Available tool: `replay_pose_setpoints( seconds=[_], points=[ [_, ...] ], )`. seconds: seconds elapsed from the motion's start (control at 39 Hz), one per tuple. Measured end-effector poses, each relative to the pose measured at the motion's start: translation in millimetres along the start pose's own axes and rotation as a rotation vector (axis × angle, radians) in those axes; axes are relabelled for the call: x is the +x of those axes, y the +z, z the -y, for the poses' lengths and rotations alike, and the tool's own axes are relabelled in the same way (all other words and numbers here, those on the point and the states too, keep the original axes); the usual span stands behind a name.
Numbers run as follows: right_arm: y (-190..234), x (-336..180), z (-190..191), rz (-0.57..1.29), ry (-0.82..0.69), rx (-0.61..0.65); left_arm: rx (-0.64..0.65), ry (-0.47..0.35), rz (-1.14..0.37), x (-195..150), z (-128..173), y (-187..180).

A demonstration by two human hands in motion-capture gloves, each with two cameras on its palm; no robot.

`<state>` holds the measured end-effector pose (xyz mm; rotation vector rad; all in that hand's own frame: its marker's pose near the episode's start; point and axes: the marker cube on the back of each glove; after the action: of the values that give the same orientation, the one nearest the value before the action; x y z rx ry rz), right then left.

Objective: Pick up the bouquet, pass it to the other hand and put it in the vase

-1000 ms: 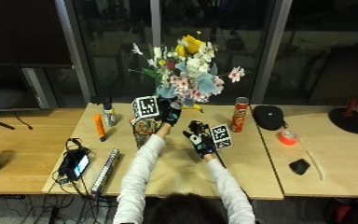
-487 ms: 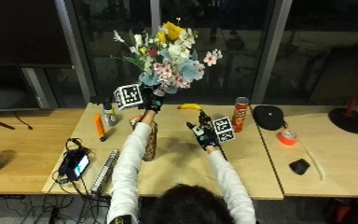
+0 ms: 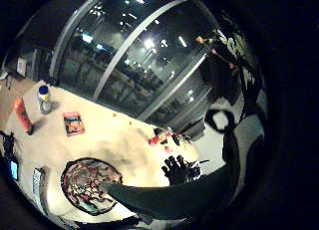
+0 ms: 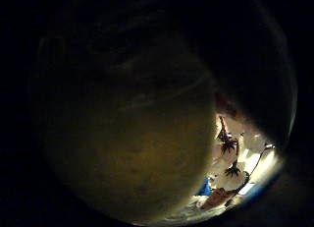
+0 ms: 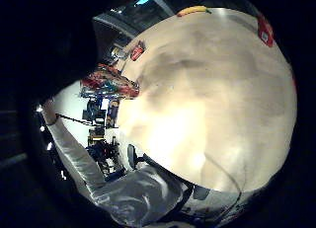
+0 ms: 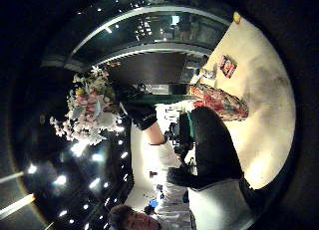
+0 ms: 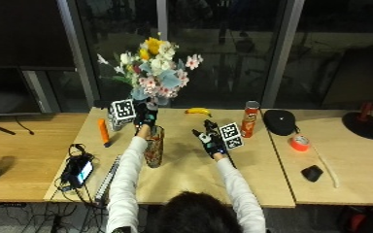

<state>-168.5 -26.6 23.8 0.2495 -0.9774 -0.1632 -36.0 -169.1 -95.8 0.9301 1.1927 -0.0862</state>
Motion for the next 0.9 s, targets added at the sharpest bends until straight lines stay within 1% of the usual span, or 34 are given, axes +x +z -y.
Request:
replay_pose_setpoints(
  seconds=[0.05,0.08,0.13,0.18,0.21,0.23,0.26,0.31,0.38,0.41,0.44,0.49,0.51,0.56,0.64,0.69,0.77,0.85,0.9],
  points=[
    [2,8,4,-0.034,-0.021,0.03,-0.077,-0.049,0.007,-22,-13,-5],
    [3,13,7,-0.047,-0.05,0.047,-0.146,-0.093,0.018,-34,-22,-9],
    [6,22,9,-0.041,-0.119,0.047,-0.351,-0.202,0.062,-67,-46,-18],
    [7,25,4,0.012,-0.12,-0.022,-0.563,-0.282,0.131,-112,-70,-32],
    [7,26,0,0.042,-0.092,-0.068,-0.637,-0.304,0.17,-131,-81,-40],
    [7,28,-3,0.066,-0.056,-0.108,-0.685,-0.316,0.211,-144,-91,-51],
    [6,30,-6,0.079,-0.022,-0.137,-0.711,-0.32,0.25,-150,-100,-62],
    [5,39,-8,0.085,0.033,-0.161,-0.729,-0.321,0.315,-146,-115,-84],
    [3,56,-2,0.073,0.059,-0.141,-0.748,-0.345,0.371,-128,-132,-111],
    [2,62,0,0.072,0.054,-0.131,-0.749,-0.338,0.375,-126,-134,-116],
    [1,66,2,0.076,0.052,-0.129,-0.743,-0.314,0.376,-129,-133,-118],
    [-1,71,2,0.09,0.059,-0.139,-0.724,-0.252,0.366,-144,-128,-114],
    [-3,74,1,0.093,0.064,-0.141,-0.722,-0.241,0.353,-151,-126,-110],
    [-6,79,1,0.09,0.079,-0.137,-0.729,-0.26,0.318,-157,-122,-101],
    [-11,86,-2,0.075,0.09,-0.126,-0.738,-0.286,0.276,-150,-118,-92],
    [-13,92,-3,0.065,0.068,-0.118,-0.744,-0.296,0.261,-144,-115,-89],
    [-14,100,-7,0.049,0.073,-0.115,-0.761,-0.314,0.264,-136,-112,-90],
    [-11,111,-9,-0.004,0.113,-0.094,-0.777,-0.331,0.272,-134,-110,-96],
    [-7,118,-9,-0.031,0.111,-0.081,-0.781,-0.34,0.276,-136,-109,-101]
  ],
)
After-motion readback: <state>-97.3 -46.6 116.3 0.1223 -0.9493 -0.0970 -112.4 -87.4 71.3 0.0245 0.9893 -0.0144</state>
